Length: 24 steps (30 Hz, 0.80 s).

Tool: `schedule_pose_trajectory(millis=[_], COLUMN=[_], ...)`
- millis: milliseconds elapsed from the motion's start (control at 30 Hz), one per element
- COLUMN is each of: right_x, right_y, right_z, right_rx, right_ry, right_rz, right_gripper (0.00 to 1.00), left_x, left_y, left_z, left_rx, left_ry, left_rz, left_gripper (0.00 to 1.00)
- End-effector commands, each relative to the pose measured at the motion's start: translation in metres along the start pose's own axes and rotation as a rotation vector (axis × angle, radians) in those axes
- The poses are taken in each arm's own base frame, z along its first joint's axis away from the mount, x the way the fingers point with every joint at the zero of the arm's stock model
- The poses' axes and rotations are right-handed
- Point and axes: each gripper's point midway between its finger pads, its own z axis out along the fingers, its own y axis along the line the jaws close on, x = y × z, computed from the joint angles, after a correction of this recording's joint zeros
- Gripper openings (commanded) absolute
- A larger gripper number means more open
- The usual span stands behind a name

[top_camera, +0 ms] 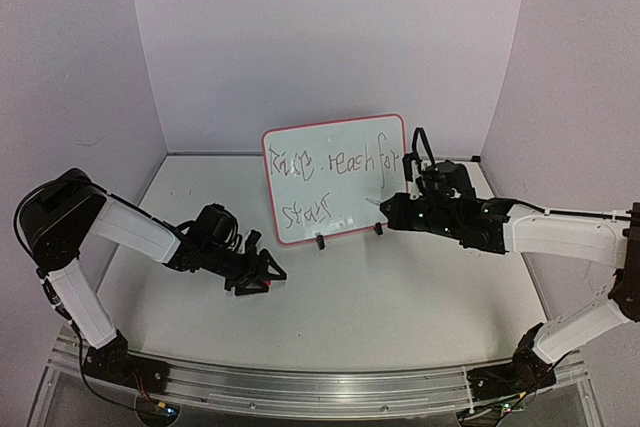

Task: Write a sentence on the whiteboard
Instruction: Move the pen cap to the center of the board.

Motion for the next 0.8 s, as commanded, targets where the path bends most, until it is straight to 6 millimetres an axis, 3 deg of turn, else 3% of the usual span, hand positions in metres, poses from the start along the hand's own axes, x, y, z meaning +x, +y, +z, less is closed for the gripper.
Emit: schedule_pose_trajectory(millis=[0, 133, 267, 333, 533, 767], right_x=[-0.016, -0.017, -0.018, -0.017, -0.014, -0.018], right_y=[0.003, 0.003, 0.001, 0.000, 0.000, 0.001], right_z=[-0.009, -0.011, -0.014, -0.014, -0.012, -0.018], right_rx=[-0.009, -0.008, -0.002, 0.002, -0.004, -0.007], right_ry=[-0.056, -0.057, -0.065, -0.062, -0.053, -0.067], right_rz=[0.012, 0.009, 0.004, 0.004, 0.008, 0.005], right_gripper=[0.00, 0.00, 0.00, 0.00, 0.00, 0.00], left_x=[-0.022, -0.032, -0.020, -0.017, -0.029, -0.036], left_y=[-0.019, -0.049, -0.066, -0.060, -0.003, 0.011], left_z=[0.009, -0.006, -0.036, -0.048, -0.057, -0.050], left_rx=[0.049, 0.123, 0.091, 0.022, -0.329, -0.392], left_ry=[-0.069, -0.120, -0.121, -0.123, -0.106, -0.096], left_rz=[0.067, 0.208, 0.461, 0.544, 0.627, 0.663], left_gripper=[0.68, 0.68, 0.66, 0.66, 0.49, 0.43])
